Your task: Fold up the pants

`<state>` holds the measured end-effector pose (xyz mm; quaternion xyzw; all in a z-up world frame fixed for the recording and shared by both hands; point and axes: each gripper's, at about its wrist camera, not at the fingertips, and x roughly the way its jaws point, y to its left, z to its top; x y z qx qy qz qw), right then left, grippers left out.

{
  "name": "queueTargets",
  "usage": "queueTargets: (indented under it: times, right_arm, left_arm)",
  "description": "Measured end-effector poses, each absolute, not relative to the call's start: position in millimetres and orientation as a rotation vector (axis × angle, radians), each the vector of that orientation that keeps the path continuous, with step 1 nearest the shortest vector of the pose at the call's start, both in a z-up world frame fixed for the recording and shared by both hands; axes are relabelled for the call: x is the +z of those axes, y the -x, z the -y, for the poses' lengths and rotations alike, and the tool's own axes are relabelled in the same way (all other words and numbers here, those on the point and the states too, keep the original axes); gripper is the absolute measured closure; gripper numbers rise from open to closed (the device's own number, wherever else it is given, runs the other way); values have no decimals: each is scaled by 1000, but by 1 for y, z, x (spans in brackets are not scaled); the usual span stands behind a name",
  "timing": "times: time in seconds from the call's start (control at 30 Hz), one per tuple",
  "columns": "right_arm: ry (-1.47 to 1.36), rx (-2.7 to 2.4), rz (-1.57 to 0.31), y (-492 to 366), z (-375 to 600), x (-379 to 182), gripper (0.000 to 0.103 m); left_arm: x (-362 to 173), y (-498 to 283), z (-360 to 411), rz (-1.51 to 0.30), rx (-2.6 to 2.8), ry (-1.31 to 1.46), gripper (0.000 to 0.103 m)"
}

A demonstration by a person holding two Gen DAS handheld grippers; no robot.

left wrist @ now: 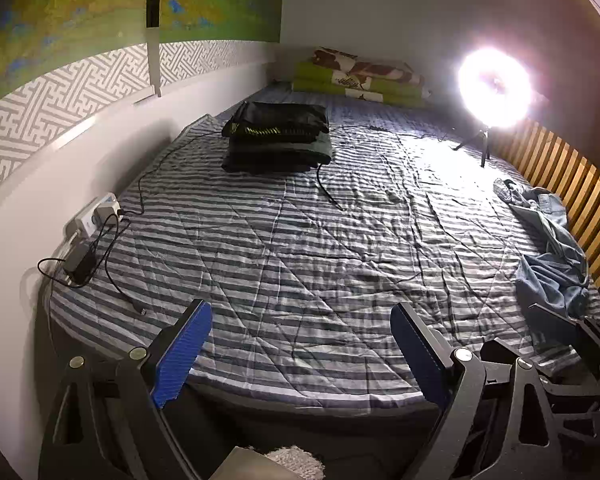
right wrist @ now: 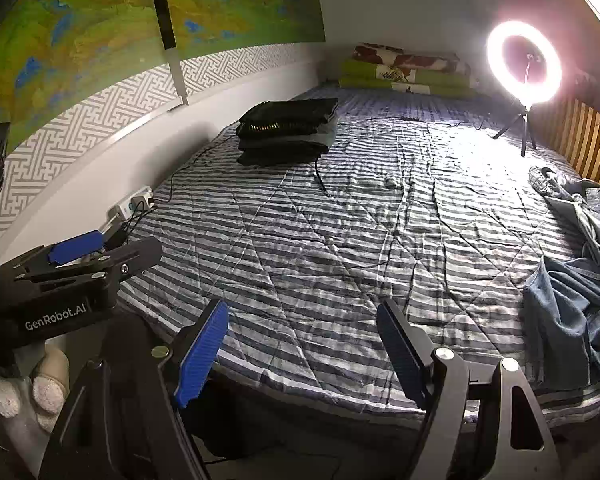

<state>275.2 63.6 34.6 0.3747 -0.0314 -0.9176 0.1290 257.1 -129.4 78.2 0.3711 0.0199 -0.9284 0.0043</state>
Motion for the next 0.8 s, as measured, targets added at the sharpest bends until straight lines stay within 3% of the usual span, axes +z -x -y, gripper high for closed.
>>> queueTargets:
  times: [0.8]
  right_arm:
    - [-1102,-2658,90,-273,-58,29,30]
  left_arm:
    - [76,-256,128,-81,-2896,-1168,10]
